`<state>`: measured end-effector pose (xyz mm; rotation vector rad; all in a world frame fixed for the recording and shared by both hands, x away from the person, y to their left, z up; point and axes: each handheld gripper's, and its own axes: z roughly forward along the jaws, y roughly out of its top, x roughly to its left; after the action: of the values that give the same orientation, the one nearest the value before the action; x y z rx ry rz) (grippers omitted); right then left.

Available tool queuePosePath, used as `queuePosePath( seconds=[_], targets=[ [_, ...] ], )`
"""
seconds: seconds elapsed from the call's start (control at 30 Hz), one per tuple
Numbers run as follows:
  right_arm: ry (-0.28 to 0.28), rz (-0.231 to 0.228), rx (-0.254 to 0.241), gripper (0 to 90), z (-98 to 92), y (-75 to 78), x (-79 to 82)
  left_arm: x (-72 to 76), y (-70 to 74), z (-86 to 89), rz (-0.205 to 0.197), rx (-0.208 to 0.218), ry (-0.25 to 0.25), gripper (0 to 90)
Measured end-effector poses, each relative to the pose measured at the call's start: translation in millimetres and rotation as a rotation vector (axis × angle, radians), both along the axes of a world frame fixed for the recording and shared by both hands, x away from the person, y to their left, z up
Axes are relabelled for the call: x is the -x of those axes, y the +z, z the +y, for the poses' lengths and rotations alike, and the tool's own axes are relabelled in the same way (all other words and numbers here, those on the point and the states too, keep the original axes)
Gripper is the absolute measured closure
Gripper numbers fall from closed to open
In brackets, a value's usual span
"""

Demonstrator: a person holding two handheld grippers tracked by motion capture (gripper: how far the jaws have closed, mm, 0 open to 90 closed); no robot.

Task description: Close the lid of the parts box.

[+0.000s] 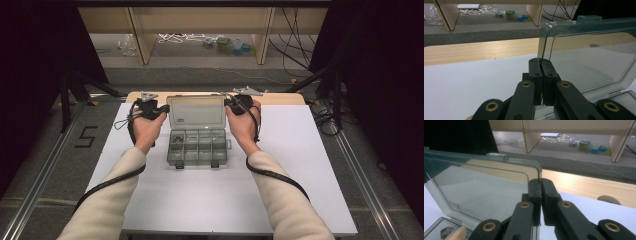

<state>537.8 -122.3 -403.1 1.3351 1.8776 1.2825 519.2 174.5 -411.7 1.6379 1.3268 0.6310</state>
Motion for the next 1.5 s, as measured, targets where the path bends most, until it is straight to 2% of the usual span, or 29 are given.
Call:
queuePosePath(
  seconds=[0.2,0.4,0.43,0.5,0.87,1.3,1.43,1.47,1.5],
  targets=[
    [0.003,-0.023,0.021,87.5,-0.1,0.3,8.5,6.9,-0.5,0.8,-0.015,-0.008,-0.008,88.3],
    [0.016,-0.033,0.019,87.5,-1.1,0.4,14.9,13.5,-0.4,1.1,-0.025,-0.017,-0.015,88.3],
    [0.020,-0.046,0.021,87.6,-1.6,-0.7,15.3,14.1,-0.3,0.9,-0.029,-0.018,-0.018,88.3],
    [0.021,-0.047,0.014,87.6,-2.6,-1.5,16.4,15.8,-0.2,0.0,-0.037,-0.034,-0.019,88.3],
    [0.032,-0.050,0.013,87.5,-4.7,-1.3,26.6,25.1,-2.5,1.0,-0.053,-0.024,-0.022,88.4],
    [0.026,-0.099,0.029,87.6,-3.4,-5.4,41.1,40.9,-7.7,2.4,-0.084,-0.022,-0.032,88.4],
    [0.034,-0.101,0.032,87.5,-4.0,-6.0,46.5,45.1,-8.9,3.4,-0.090,-0.024,-0.041,88.3],
    [0.034,-0.085,0.025,87.4,-3.9,-5.7,48.8,46.5,-9.5,3.5,-0.092,-0.022,-0.044,88.3],
    [0.035,-0.088,0.023,87.4,-4.3,-6.2,50.9,47.7,-9.8,3.7,-0.094,-0.029,-0.045,88.3]
  ],
)
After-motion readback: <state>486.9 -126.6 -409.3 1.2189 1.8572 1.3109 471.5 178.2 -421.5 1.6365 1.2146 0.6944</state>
